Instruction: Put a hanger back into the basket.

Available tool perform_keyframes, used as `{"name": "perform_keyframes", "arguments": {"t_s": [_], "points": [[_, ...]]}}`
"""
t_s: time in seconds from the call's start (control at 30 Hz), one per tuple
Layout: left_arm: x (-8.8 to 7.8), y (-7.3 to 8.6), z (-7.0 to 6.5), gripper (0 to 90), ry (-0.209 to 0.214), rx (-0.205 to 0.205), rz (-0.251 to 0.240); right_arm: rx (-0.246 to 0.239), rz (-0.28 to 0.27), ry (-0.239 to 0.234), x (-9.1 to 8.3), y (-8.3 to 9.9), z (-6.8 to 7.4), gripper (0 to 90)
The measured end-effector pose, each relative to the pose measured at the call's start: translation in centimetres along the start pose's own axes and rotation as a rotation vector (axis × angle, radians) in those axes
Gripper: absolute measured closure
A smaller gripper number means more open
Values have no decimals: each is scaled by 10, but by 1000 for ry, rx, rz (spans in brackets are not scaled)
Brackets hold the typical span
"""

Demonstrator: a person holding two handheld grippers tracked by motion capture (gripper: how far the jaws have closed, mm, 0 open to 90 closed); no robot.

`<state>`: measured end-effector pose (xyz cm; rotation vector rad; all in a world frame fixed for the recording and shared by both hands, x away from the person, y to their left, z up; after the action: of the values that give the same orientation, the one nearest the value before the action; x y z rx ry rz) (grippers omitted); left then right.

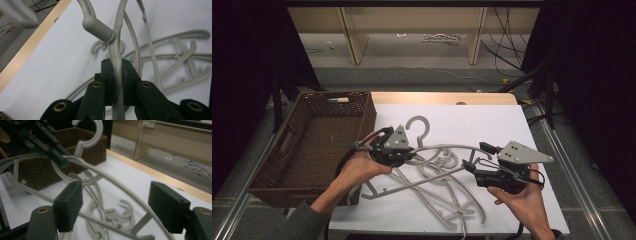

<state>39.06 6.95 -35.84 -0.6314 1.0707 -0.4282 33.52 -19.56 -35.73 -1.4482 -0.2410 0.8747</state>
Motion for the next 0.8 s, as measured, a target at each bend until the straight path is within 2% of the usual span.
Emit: {"name": "perform_keyframes", "arguments": {"t_s": [0.07,0.1,0.2,0.33,0.4,0.43,0.57,0.63,0.67,0.7,0.73,0.77,0.8], "points": [[-6,-7,9,821,-14,-24,-18,19,-16,-3,-3,2,-1,291],[-9,-10,13,822,-22,-33,-25,4,-49,20,-4,3,-4,300],[-19,-15,26,822,-39,-63,-46,2,-63,19,-5,7,-5,296],[-34,-15,41,821,-51,-109,-70,22,-40,26,-4,19,-6,281],[-40,-13,50,822,-58,-133,-77,38,-36,29,-1,26,-8,277],[-43,-11,54,822,-68,-150,-81,56,-17,25,4,34,-9,266],[-57,-2,72,822,-100,-190,-96,73,9,24,11,43,-9,262],[-64,4,79,822,-121,-210,-98,67,15,28,14,46,-10,259],[-66,8,82,822,-131,-219,-97,81,29,20,15,48,-9,259],[-69,12,85,822,-141,-231,-95,67,32,26,16,49,-10,256],[-72,16,88,822,-153,-229,-91,67,32,26,16,49,-10,256],[-75,20,91,822,-158,-238,-90,79,43,19,17,50,-8,255],[-78,25,94,822,-170,-244,-85,66,27,25,18,50,-9,255]]}}
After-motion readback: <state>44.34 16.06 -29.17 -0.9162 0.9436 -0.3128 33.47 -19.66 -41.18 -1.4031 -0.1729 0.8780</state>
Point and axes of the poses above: each handheld gripper's, and its own axes: x roughly forward along the jaws, y roughly out of its underside, z roughly to its left, the point moved 4 cm from there along x, roughly forward along the jaws, and after that the axes turned 12 degrees about x, right-handed, at the moved point
